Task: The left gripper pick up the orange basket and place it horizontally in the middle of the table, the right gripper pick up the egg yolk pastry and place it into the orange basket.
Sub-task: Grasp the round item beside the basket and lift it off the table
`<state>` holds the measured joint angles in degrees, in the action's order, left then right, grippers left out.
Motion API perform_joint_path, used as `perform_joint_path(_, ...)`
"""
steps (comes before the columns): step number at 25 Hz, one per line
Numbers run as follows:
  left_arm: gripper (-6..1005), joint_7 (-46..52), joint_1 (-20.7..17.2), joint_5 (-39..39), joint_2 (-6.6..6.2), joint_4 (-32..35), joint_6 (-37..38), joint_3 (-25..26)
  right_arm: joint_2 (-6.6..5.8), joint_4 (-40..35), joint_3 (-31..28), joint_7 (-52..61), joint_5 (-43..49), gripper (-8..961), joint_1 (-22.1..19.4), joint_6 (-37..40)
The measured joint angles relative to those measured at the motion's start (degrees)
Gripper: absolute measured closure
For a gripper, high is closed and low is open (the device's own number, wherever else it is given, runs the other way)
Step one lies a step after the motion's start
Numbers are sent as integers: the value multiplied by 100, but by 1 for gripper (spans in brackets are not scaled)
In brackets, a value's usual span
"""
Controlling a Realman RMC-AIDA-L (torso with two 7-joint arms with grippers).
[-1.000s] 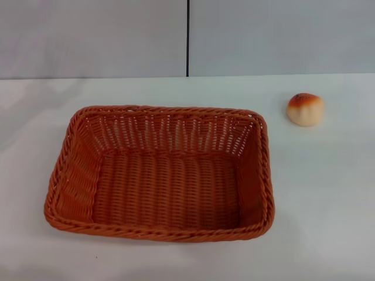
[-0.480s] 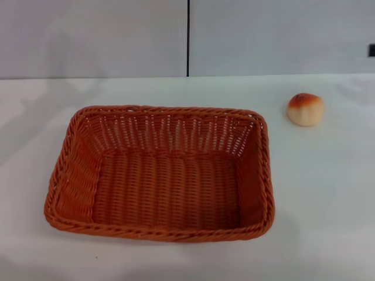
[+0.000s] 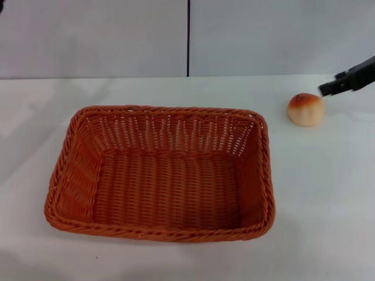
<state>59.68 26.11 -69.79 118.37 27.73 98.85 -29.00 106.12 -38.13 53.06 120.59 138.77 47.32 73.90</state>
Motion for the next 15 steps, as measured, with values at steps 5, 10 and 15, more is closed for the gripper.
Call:
perform_joint_path(5, 187, -15, 26, 5, -4, -88, 7, -118, 382, 18, 194, 69, 541, 395, 143, -413)
perform_joint_path(10, 187, -18, 40, 8, 3, -141, 11, -186, 581, 34, 204, 75, 882, 395, 218, -575)
perform_joint_path(15, 188, -20, 69, 10, -2, -228, 12, -233, 685, 47, 212, 85, 994, 395, 228, -694)
